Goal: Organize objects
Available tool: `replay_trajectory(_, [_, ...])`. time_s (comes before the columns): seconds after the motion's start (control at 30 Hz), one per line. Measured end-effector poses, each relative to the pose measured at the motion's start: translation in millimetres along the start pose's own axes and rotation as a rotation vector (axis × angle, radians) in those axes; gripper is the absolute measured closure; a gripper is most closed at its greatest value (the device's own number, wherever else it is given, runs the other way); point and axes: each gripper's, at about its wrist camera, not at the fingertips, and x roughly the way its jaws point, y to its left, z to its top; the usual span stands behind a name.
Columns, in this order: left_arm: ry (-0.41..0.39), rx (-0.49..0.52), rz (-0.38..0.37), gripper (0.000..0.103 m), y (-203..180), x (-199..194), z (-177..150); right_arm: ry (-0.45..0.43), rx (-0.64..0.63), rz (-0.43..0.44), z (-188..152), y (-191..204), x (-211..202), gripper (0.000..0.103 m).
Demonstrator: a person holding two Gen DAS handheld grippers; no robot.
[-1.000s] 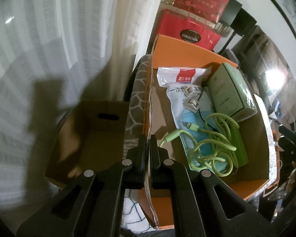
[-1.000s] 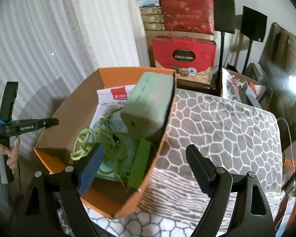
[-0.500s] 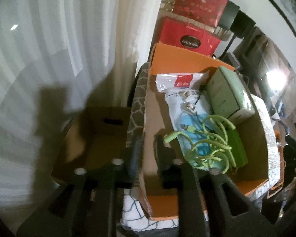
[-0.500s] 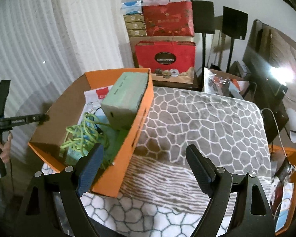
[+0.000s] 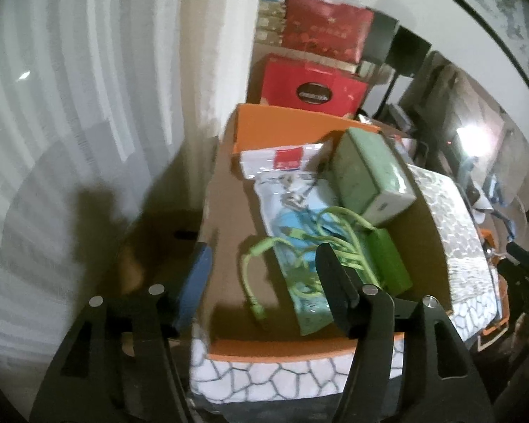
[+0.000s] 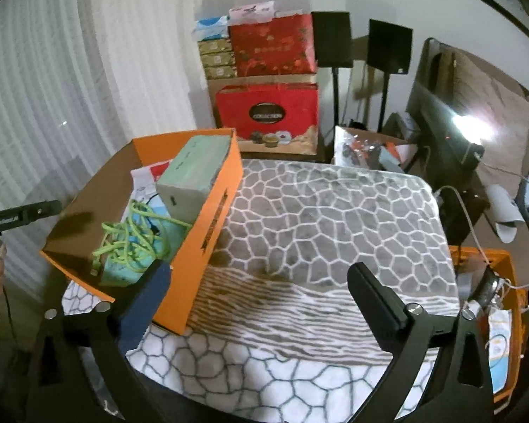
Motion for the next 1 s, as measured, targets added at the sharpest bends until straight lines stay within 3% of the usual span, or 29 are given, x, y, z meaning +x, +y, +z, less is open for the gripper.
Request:
replay_trajectory(0.1, [-0.018,0.037,-0.005,0.027,-17.5,-4.8,-4.8,-0.002,0.006,-0.012,-3.5,-4.8,-4.9,0.001])
replay_trajectory(0.4, [-0.060,0.120,-0.050,0.010,-74.1,-15.5,-24.0,-0.012,0.017,-0.053,-18.6,-7.8,-18.8,0.001])
replay_trajectory(0.7, [-0.091,0.161,-0.069,0.006,-116.3,-23.0,-48.9,-0.077,0.040,-0.099,-34.0,-0.7,-39.6,0.001])
replay_trajectory(1.0, [-0.131,0.122,-0.071,0.002,-128.2,-30.3,-66.9,-0.108,0.056,-0.127,-49.1,2.8,-51.6,0.001])
